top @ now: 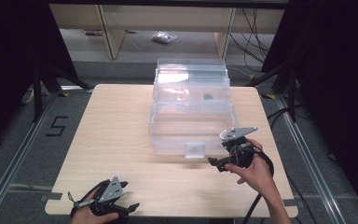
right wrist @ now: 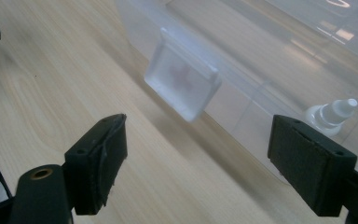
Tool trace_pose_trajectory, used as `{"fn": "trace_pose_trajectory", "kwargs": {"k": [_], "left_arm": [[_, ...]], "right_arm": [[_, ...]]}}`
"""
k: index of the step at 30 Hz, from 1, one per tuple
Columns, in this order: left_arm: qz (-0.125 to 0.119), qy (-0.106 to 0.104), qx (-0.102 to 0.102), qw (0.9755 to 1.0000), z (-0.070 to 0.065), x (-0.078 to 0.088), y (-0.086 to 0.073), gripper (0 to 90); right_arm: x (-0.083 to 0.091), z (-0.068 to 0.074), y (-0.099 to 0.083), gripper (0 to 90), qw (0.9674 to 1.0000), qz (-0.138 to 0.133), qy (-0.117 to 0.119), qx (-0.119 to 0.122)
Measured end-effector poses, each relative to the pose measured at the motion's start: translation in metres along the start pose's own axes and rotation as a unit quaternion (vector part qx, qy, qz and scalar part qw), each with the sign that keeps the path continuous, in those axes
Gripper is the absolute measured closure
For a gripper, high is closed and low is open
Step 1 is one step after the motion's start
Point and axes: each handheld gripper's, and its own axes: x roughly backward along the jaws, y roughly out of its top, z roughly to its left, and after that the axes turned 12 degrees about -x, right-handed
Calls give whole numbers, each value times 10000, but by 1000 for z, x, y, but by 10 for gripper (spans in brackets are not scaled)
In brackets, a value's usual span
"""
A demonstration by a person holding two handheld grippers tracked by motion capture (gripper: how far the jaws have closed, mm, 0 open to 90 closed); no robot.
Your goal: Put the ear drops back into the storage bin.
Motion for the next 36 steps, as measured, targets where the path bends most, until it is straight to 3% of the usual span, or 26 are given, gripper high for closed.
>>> {"fn": "trace_pose_trajectory", "kwargs": {"k": [1, 2, 10, 11, 13, 16, 18, 32, 34, 36], "left_arm": [[2, 2, 0, 10000, 0, 0, 0, 179], [2, 1, 13, 10000, 0, 0, 0, 179], [5, 8, 1, 10000, 0, 0, 0, 179], [-23, 35, 16, 10000, -1, 0, 0, 179], [6, 19, 8, 10000, -1, 0, 0, 179], [7, -1, 2, 10000, 0, 0, 0, 179], [1, -6, 2, 10000, -1, 0, 0, 179], [7, 30, -35, 10000, 0, 1, 0, 179], [6, 31, -41, 10000, 0, 1, 0, 179], [-9, 38, -17, 10000, -1, 1, 0, 179]], "right_arm": [[-1, 2, -2, 206, 10000, -95, -17, -15], [0, 3, -2, 204, 10000, 0, 29, -68], [-5, 9, -10, 206, 9998, -200, 65, 45], [-5, 12, -13, 206, 9998, -182, 28, -92], [-5, 12, -15, 206, 9999, -164, 13, -33], [-8, 17, -20, 210, 9998, -161, 64, -135], [-8, 15, -21, 211, 9999, -148, 43, -12], [-17, 15, -48, 216, 9986, -218, 174, -444], [-20, 11, -51, 216, 9991, -266, 139, -315], [-22, 12, -53, 217, 9984, -348, 167, -402]]}}
